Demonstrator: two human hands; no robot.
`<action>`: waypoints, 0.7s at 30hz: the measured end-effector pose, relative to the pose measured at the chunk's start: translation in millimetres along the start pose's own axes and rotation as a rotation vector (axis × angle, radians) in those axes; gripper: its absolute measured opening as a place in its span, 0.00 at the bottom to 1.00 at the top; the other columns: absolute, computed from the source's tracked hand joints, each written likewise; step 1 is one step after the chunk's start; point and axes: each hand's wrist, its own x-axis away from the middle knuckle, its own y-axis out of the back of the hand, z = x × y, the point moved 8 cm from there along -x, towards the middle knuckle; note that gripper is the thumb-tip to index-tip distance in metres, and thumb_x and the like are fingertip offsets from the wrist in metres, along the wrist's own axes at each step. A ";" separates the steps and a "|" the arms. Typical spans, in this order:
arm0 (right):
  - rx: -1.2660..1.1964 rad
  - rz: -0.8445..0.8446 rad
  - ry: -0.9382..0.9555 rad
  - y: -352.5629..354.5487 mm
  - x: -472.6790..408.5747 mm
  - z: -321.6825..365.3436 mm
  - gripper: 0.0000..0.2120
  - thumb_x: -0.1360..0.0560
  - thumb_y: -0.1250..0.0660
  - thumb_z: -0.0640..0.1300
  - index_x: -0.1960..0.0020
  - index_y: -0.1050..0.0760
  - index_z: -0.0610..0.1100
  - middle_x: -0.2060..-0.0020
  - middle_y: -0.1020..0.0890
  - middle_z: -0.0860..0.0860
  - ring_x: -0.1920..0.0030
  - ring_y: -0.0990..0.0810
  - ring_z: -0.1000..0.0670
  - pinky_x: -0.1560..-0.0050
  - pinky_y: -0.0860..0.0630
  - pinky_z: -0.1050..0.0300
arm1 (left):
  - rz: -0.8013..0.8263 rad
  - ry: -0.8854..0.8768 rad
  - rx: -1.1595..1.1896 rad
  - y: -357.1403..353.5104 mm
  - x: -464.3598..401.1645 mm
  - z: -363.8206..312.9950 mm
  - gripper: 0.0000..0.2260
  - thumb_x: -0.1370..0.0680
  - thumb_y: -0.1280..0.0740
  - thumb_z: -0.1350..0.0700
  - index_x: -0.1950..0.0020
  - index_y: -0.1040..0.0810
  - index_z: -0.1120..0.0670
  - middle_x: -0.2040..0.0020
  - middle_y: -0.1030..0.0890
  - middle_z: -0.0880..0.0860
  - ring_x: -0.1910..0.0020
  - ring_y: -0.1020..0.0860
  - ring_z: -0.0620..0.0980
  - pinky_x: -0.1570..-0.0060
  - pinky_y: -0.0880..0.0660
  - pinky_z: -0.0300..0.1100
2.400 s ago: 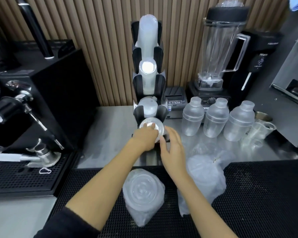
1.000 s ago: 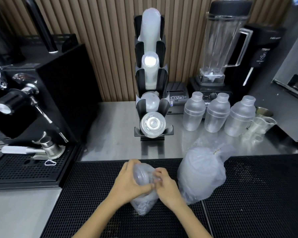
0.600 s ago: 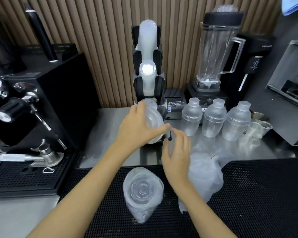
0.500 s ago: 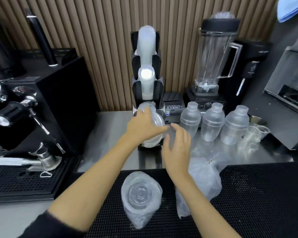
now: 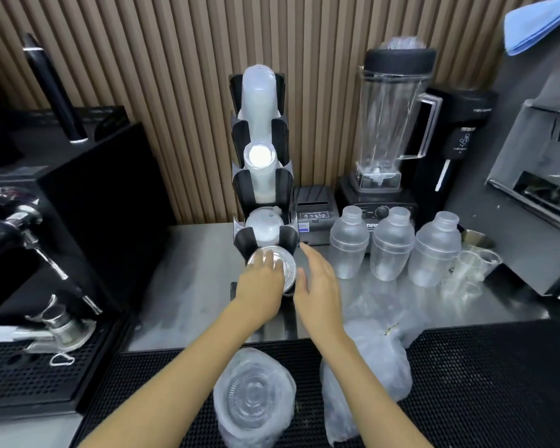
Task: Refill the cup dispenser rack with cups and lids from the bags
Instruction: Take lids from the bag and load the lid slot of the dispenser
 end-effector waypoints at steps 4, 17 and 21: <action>-0.013 0.005 -0.016 -5.6 -2.5 -5.0 0.20 0.23 0.42 0.37 0.32 0.33 0.46 0.34 0.27 0.49 0.31 0.32 0.49 0.30 0.36 0.51 | 0.101 0.045 -0.047 -13.4 1.9 11.7 0.30 0.22 0.39 0.64 0.24 0.50 0.61 0.23 0.53 0.61 0.25 0.46 0.60 0.43 0.27 0.49; -0.087 -0.068 0.098 -12.5 101.9 -14.1 0.10 0.25 0.39 0.41 0.45 0.28 0.48 0.51 0.21 0.52 0.50 0.26 0.56 0.47 0.28 0.59 | -0.488 -0.174 0.194 48.0 72.2 -4.9 0.08 0.38 0.30 0.63 0.60 0.20 0.56 0.64 0.20 0.52 0.66 0.24 0.55 0.67 0.28 0.44; 0.172 0.337 -0.189 -58.6 130.0 -69.7 0.20 0.28 0.33 0.43 0.38 0.29 0.41 0.46 0.23 0.45 0.44 0.26 0.44 0.43 0.29 0.51 | -0.066 0.002 0.466 -47.3 123.1 -7.0 0.11 0.24 0.41 0.55 0.45 0.24 0.55 0.48 0.22 0.51 0.47 0.23 0.52 0.50 0.26 0.44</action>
